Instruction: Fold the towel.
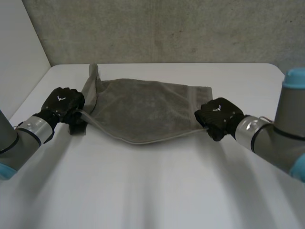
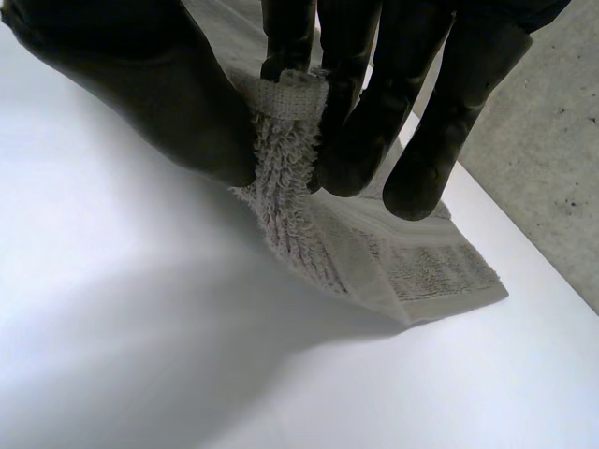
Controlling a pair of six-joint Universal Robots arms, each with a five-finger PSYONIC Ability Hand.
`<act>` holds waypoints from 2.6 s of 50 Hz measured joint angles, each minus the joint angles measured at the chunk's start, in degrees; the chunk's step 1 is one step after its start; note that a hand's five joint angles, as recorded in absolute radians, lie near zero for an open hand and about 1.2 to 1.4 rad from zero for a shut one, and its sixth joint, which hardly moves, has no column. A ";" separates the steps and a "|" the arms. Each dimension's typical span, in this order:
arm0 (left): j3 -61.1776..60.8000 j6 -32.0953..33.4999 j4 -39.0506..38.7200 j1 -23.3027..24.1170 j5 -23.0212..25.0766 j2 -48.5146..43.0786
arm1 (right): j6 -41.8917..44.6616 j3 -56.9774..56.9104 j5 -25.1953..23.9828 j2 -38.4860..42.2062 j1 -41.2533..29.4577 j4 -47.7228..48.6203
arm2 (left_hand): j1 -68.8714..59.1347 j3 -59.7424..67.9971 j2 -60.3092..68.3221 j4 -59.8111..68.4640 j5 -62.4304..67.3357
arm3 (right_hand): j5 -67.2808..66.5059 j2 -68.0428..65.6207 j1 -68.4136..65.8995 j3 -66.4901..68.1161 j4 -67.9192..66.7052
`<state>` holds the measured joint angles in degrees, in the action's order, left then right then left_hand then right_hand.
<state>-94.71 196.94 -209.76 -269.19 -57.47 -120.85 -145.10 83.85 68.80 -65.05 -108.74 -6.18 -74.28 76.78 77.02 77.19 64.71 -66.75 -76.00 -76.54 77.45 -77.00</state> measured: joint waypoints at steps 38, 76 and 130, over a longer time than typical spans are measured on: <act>-1.68 -0.46 -0.44 1.29 -10.60 -4.66 | -16.83 23.56 3.58 -13.86 12.00 19.43 | 43.76 -44.77 -45.58 -45.60 -45.85 | 0.00 0.00 0.05 0.00 -0.04; -13.04 -0.28 9.78 -1.35 -6.55 31.09 | -15.46 21.07 3.26 -26.42 13.55 12.67 | 0.22 0.50 0.51 0.93 -0.56 | -0.24 0.00 0.05 0.03 -0.05; 38.46 2.47 15.89 0.33 3.25 -22.09 | -1.02 -26.88 25.15 21.40 0.98 12.81 | 0.04 0.62 0.53 0.96 0.02 | -0.28 0.00 0.06 0.06 -0.14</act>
<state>-56.24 199.40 -193.88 -268.86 -54.23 -142.94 -146.12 56.98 93.95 -43.66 -107.76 6.63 -74.24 77.40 77.55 78.15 64.73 -67.03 -76.00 -76.47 77.51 -77.14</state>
